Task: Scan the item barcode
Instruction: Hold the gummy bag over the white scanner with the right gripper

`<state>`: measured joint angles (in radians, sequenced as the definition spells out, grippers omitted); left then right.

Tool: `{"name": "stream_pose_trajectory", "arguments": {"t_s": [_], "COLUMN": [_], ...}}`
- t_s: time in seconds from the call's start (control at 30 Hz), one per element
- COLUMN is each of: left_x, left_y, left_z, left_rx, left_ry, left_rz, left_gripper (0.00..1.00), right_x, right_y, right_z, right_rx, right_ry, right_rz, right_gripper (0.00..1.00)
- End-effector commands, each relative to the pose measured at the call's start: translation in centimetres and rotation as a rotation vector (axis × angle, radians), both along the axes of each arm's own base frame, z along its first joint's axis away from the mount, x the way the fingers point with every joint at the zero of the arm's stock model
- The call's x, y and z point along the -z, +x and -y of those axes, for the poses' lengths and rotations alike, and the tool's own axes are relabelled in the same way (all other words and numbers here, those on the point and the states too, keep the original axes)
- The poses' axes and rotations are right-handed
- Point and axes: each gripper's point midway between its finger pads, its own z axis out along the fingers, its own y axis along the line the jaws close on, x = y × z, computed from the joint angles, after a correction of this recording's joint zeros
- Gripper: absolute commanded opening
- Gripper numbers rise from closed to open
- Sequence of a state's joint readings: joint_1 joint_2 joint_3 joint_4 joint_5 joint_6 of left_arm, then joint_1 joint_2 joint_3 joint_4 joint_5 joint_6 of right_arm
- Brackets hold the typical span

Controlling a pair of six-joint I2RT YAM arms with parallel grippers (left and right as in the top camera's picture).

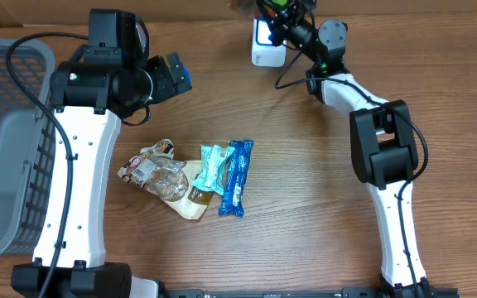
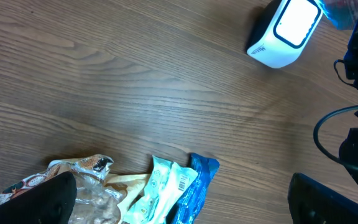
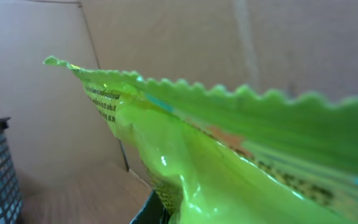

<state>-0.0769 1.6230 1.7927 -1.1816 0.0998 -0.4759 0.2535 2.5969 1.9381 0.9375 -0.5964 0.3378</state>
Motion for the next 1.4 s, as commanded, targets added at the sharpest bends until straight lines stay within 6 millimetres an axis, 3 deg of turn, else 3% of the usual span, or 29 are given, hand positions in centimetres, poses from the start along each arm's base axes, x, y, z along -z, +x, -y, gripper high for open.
{"name": "stream_pose_trajectory", "arguments": {"t_s": [0.0,0.27,0.97,1.07,1.17,1.37], "left_x": [0.2,0.2,0.2,0.2,0.2,0.2], "left_y": [0.3,0.3,0.3,0.3,0.3,0.3], "left_z": [0.0,0.0,0.0,0.0,0.0,0.0], "left_rx": [-0.004,-0.004,-0.004,-0.004,-0.004,-0.004], "left_ry": [0.004,0.004,0.004,0.004,0.004,0.004], "left_rz": [-0.003,-0.003,-0.003,-0.003,-0.003,-0.003], "left_gripper": [1.00,1.00,0.99,1.00,1.00,1.00], "right_x": [-2.3,-0.1,0.8,-0.2,-2.5,-7.4], "right_y": [-1.0,-0.9,-0.1,-0.4,-1.1,-3.0], "right_z": [-1.3,-2.3,-1.3,-1.1,-0.5,3.8], "right_rx": [-0.034,-0.026,0.009,0.012,0.000,-0.145], "right_ry": [-0.031,-0.089,-0.146,-0.130,-0.053,0.113], "right_rz": [0.098,0.111,0.125,0.172,0.211,0.165], "right_gripper": [0.04,0.04,0.04,0.04,0.04,0.04]}}
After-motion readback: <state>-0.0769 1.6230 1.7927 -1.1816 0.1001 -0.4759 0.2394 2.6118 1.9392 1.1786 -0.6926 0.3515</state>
